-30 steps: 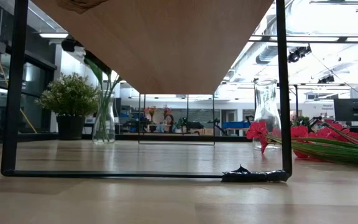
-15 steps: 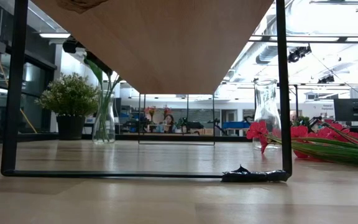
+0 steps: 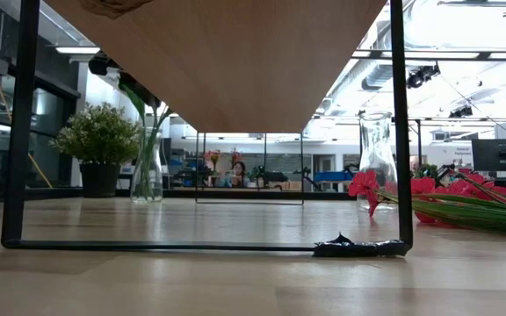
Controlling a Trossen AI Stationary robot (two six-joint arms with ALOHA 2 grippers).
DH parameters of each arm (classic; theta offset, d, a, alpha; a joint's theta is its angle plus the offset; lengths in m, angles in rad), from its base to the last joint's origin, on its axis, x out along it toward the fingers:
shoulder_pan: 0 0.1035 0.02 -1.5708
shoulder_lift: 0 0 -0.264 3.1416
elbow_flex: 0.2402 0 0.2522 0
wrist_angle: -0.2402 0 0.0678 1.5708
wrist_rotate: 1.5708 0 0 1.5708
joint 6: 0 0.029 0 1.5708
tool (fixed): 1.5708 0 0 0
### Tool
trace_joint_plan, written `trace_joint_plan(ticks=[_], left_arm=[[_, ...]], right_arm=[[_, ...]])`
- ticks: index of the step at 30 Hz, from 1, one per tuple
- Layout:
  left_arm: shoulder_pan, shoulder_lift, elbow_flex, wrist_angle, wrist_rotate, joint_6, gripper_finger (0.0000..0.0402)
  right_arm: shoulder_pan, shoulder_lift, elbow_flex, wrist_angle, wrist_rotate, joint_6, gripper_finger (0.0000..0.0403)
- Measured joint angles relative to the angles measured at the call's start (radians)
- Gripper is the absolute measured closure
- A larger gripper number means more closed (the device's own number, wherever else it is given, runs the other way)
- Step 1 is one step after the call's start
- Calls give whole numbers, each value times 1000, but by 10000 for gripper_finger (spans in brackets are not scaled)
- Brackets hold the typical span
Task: Pick and place flowers into a vace then onto a shelf
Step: Put the orange flower into the left vase, then put the top red flowers into the right vase
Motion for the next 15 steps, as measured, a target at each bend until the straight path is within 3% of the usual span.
trace_joint_plan(ticks=[7, 15], left_arm=[[-2, 0, 0, 24, 42, 2, 189], [-2, 0, 0, 24, 202, 2, 131]], right_arm=[[0, 0, 0, 0, 0, 0, 208], [0, 0, 0, 0, 0, 0, 208]])
